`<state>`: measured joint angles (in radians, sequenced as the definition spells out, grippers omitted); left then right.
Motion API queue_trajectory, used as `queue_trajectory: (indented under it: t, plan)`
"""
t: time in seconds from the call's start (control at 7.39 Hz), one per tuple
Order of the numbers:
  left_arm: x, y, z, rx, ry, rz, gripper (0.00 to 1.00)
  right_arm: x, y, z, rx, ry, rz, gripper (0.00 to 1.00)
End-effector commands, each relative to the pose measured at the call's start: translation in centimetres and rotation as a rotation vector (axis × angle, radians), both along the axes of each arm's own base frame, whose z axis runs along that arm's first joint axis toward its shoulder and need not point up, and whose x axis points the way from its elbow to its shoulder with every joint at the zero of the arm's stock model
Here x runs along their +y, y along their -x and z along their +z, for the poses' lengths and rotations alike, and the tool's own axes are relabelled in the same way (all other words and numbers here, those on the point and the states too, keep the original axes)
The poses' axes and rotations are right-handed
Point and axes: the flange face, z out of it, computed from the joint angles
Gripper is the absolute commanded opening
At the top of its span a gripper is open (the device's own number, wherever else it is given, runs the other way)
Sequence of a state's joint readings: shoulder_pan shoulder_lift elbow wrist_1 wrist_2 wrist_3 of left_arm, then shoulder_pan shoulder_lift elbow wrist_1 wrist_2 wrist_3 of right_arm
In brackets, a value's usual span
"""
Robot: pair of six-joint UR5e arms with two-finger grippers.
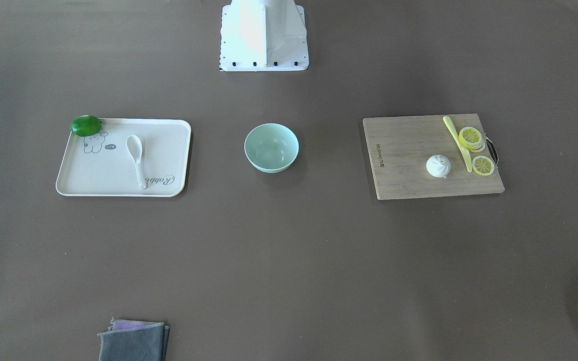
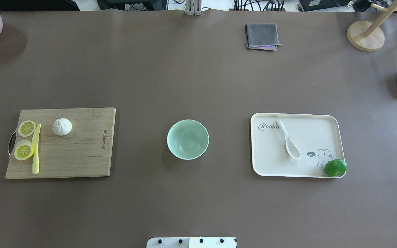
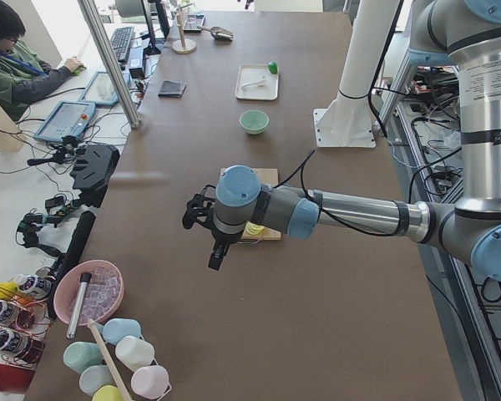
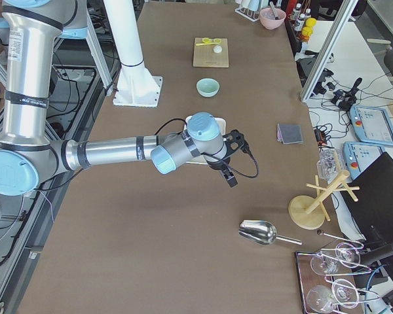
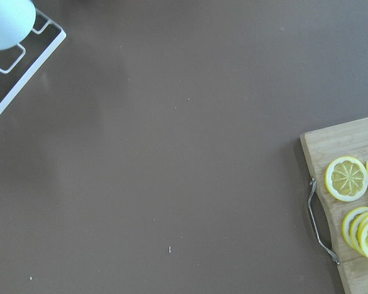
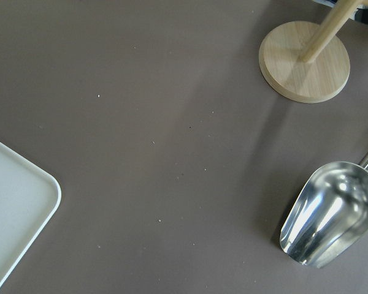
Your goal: Put spoon and bun in bowl
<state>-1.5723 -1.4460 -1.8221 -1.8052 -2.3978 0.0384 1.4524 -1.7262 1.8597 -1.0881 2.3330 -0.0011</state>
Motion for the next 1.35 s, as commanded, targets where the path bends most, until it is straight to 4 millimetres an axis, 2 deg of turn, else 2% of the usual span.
queue_trajectory:
  t: [0.0, 0.14, 0.27, 0.41, 0.68, 0.81, 1.08, 1.22]
  plan:
    - [-2.0, 0.0, -1.9, 0.008, -0.127, 0.000, 0.98, -1.5, 0.3, -1.9, -0.024, -0.014, 0.017, 1.00]
    - [-1.0, -0.4, -1.7, 0.052, -0.182, 0.024, 0.98, -2.2, 1.1, -2.7, -0.035, -0.013, 0.016, 1.00]
    - [0.3, -0.5, -1.5, 0.066, -0.241, 0.018, 0.98, -3.0, 3.1, -4.4, -0.077, 0.021, 0.032, 1.00]
    - [-1.7, -1.9, -4.2, 0.077, -0.294, 0.035, 0.98, -4.6, 6.1, -7.4, -0.127, 0.050, 0.040, 1.00]
    - [-2.5, -6.0, -5.5, 0.103, -0.286, 0.092, 0.98, -6.1, 13.3, -11.9, -0.201, 0.119, 0.017, 1.00]
    - [-2.9, -7.1, -6.2, 0.119, -0.284, 0.090, 0.98, -5.8, 16.9, -12.9, -0.217, 0.167, 0.005, 1.00]
    - [-2.9, -9.2, -6.8, 0.147, -0.275, 0.098, 0.98, -4.0, 24.6, -12.2, -0.117, 0.134, 0.020, 1.00]
    - [-2.9, -9.2, -7.0, 0.155, -0.279, 0.091, 0.98, -2.7, 27.1, -11.3, -0.079, 0.126, 0.008, 1.00]
